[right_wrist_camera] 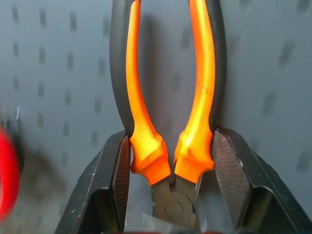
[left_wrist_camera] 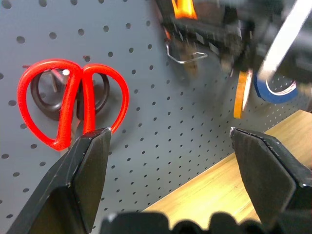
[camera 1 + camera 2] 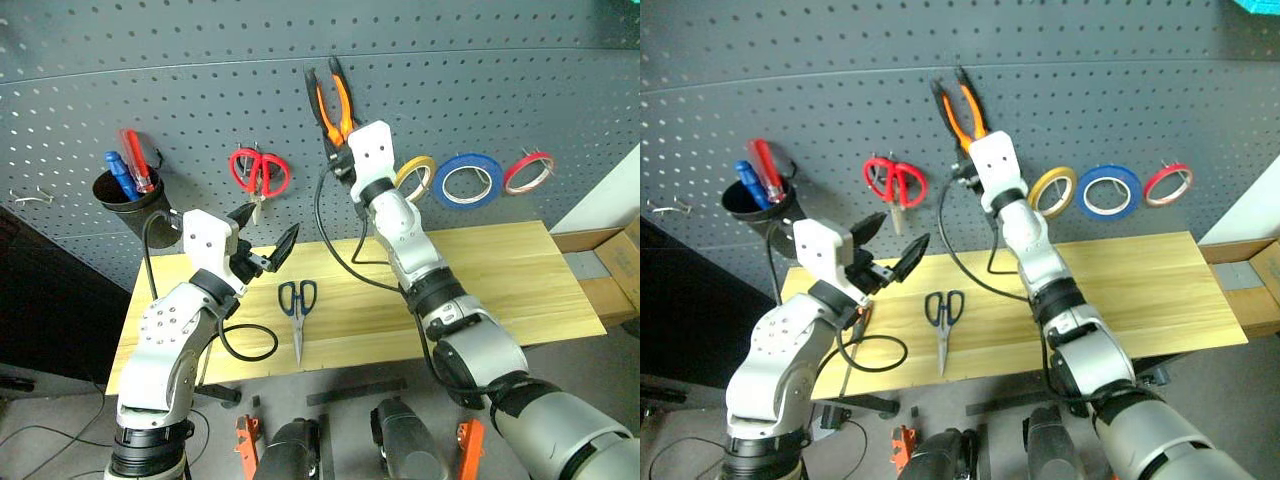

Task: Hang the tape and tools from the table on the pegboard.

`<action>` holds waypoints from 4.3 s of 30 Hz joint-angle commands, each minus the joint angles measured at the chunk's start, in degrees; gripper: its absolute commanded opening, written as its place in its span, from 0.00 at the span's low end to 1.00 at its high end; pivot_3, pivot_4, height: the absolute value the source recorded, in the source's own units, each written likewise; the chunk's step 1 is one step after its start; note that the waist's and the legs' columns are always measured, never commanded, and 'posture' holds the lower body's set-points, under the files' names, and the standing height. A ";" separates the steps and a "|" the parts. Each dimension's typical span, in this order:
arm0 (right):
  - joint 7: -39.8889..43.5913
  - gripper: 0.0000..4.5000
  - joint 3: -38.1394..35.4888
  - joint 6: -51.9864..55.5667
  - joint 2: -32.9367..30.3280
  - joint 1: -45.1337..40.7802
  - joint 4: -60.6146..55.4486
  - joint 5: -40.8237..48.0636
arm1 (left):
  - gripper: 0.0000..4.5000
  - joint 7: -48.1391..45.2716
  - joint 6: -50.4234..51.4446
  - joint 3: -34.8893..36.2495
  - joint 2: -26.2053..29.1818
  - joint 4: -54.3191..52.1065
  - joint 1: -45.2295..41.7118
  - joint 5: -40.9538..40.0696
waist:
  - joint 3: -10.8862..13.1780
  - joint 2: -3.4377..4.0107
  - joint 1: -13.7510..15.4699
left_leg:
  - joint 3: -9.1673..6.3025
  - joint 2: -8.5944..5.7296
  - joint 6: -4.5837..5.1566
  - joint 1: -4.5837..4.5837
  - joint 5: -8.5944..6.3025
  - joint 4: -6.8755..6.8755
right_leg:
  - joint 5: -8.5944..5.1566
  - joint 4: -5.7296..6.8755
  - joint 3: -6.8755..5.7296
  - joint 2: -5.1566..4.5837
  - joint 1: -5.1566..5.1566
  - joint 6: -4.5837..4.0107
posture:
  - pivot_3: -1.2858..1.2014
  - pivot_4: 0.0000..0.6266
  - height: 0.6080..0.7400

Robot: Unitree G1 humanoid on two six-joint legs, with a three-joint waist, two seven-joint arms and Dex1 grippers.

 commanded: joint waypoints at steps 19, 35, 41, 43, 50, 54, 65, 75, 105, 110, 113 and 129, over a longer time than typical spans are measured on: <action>19.07 0.99 3.48 50.95 -7.91 18.91 -50.06 9.61 | 0.93 0.08 10.80 -6.43 2.55 0.37 2.38 1.50 | -0.01 0.00 0.42 | -0.02 0.06 -0.02 -0.14 -0.04 -0.04 | 0.00 -0.04 0.01 0.06 -0.16 -0.01 | 0.44 0.34 1.00; 34.37 0.99 7.45 76.92 -25.34 30.73 -78.29 31.52 | 0.93 17.34 36.42 -13.79 -8.70 10.79 0.21 9.98 | 0.07 -0.12 1.56 | -0.10 0.08 0.23 -0.17 -0.21 -0.02 | 0.03 -0.10 -0.08 0.06 -0.08 -0.01 | 0.42 0.38 1.00; 33.94 0.99 7.96 77.45 -26.44 30.41 -78.62 32.50 | 0.93 22.41 37.70 -11.74 -14.14 17.32 -3.15 12.14 | 0.09 -0.16 1.60 | -0.07 0.07 0.09 -0.21 -0.13 0.02 | 0.04 -0.13 -0.07 0.05 -0.08 -0.01 | 0.42 0.38 1.00; 33.84 0.99 7.86 77.46 -26.92 30.37 -78.66 33.02 | 0.93 23.20 37.89 -11.24 -15.17 19.38 -4.02 12.56 | 0.11 -0.19 1.56 | -0.06 0.07 0.09 -0.22 -0.13 0.02 | 0.04 -0.17 -0.07 0.05 -0.09 -0.01 | 0.41 0.38 1.00; 35.36 0.99 7.62 77.51 -30.38 30.85 -80.22 34.28 | 0.93 25.05 38.38 -9.54 -18.44 25.00 -6.01 13.01 | 0.13 -0.23 1.58 | -0.06 0.07 0.08 -0.27 -0.13 0.01 | 0.04 -0.30 -0.08 0.04 -0.08 -0.01 | 0.41 0.38 1.00; 35.73 0.99 6.83 76.97 -32.95 30.85 -80.04 34.51 | 0.93 25.74 39.08 -8.25 -19.60 25.85 -5.66 12.98 | 0.14 -0.24 1.50 | -0.08 0.08 0.09 -0.27 -0.13 -0.01 | 0.04 -0.39 -0.11 0.04 -0.03 -0.01 | 0.40 0.39 1.00; 39.99 1.00 0.65 74.20 -43.79 32.62 -77.30 34.80 | 0.43 26.03 38.03 -6.97 -20.22 27.40 -5.41 13.36 | 0.14 -0.25 1.56 | -0.07 0.09 0.14 -0.25 -0.16 -0.01 | 0.06 -0.61 -0.14 0.04 0.11 0.03 | 0.40 0.39 1.00; 39.63 1.00 -1.18 73.46 -45.20 33.33 -76.95 34.96 | 0.10 17.62 33.12 -7.56 -15.93 24.97 -3.55 11.11 | 0.15 -0.27 1.46 | -0.06 0.11 0.31 -0.23 -0.26 -0.02 | 0.11 -0.73 -0.14 0.04 0.19 0.11 | 0.40 0.40 1.00; 39.57 1.00 -6.28 59.77 -43.05 32.34 -74.33 34.63 | 0.10 4.35 0.54 1.88 0.30 -6.51 7.69 7.69 | 0.35 -0.24 3.59 | -0.01 0.13 0.30 -0.30 -0.33 -0.11 | 0.12 -1.07 -0.14 0.00 0.18 0.10 | 0.42 0.36 1.00; 38.98 1.00 -5.72 59.21 -42.29 30.46 -72.90 33.94 | 0.10 2.95 0.27 0.24 -0.15 -3.03 3.10 6.64 | 0.35 -0.24 3.67 | 0.01 0.12 0.29 -0.31 -0.34 -0.10 | 0.12 -1.07 -0.14 0.00 0.16 0.11 | 0.42 0.36 1.00; 39.18 1.00 -5.33 58.92 -42.34 29.89 -72.74 33.76 | 0.10 2.06 0.38 -0.21 0.09 -2.14 2.15 5.94 | 0.35 -0.24 3.55 | 0.02 0.13 0.27 -0.34 -0.35 -0.11 | 0.12 -1.07 -0.14 0.00 0.12 0.11 | 0.42 0.36 1.00; 38.45 1.00 -7.06 55.95 -38.97 26.63 -72.43 35.26 | 0.10 5.94 1.13 -1.29 -3.21 4.30 -2.58 6.82 | 0.35 -0.24 3.10 | 0.02 0.12 0.27 -0.32 -0.35 -0.07 | 0.12 -1.04 -0.13 0.01 0.13 0.11 | 0.41 0.37 1.00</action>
